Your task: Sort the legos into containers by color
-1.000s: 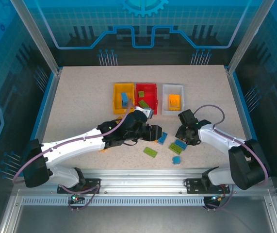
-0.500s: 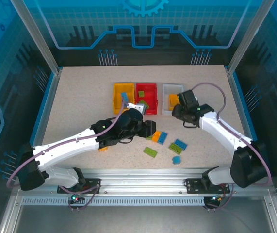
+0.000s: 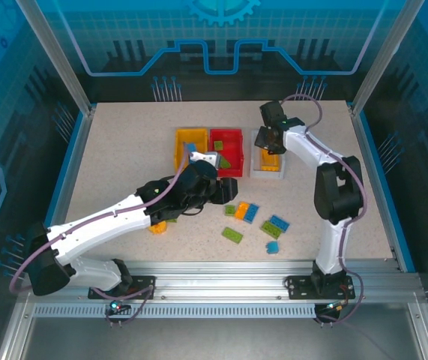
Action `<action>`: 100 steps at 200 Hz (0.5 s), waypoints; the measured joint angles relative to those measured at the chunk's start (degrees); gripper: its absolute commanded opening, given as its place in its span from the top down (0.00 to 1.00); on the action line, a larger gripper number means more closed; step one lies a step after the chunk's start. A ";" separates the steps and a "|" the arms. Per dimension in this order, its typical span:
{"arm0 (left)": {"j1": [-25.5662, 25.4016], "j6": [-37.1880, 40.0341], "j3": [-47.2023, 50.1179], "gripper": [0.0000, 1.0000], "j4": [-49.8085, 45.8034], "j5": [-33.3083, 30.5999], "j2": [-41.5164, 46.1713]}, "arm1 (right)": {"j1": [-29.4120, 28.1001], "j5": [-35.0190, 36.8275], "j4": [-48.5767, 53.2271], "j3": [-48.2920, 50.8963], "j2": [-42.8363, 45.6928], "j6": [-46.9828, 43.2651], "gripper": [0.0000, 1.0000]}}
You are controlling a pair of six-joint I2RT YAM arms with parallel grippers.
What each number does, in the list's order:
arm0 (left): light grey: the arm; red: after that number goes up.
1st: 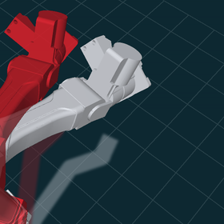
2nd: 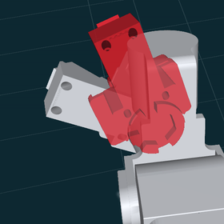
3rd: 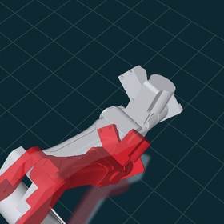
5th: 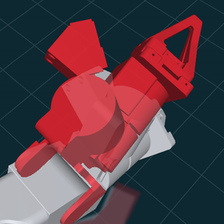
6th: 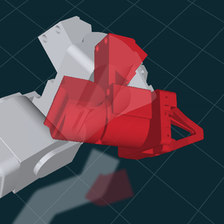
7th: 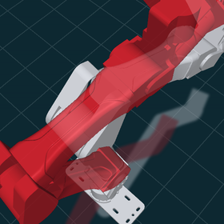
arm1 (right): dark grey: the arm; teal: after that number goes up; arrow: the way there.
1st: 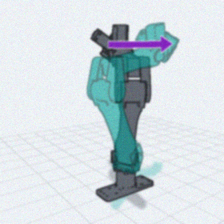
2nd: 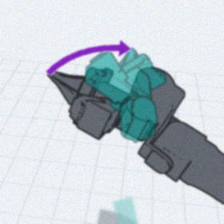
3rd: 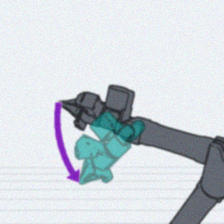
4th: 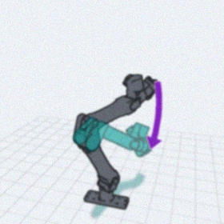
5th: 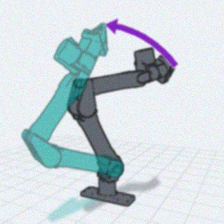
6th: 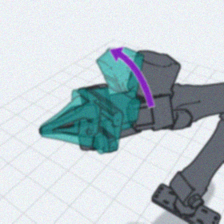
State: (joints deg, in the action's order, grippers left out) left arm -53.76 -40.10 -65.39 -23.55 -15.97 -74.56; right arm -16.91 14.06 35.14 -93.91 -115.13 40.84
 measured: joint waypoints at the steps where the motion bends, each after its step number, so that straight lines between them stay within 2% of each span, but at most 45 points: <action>1: 0.00 0.00 0.00 0.40 -0.04 -0.07 0.02 | 0.04 -0.02 0.02 -0.11 -0.15 0.02 0.49; 29: 0.00 -0.02 0.00 0.40 -1.14 -1.07 0.76 | 0.63 -0.28 1.86 -2.14 -3.17 -0.63 0.38; 51: 0.04 -0.09 0.02 0.40 -2.62 -2.10 1.81 | 0.63 -0.81 2.78 -2.62 -3.28 -1.18 0.33; 100: 2.71 -2.08 1.66 0.40 -8.20 -3.82 4.46 | 0.50 -1.09 3.06 -3.17 -0.98 -1.95 0.37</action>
State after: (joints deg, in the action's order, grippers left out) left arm -51.05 -42.17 -63.72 -31.75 -19.79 -70.11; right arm -16.40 12.97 38.20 -97.08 -116.11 38.89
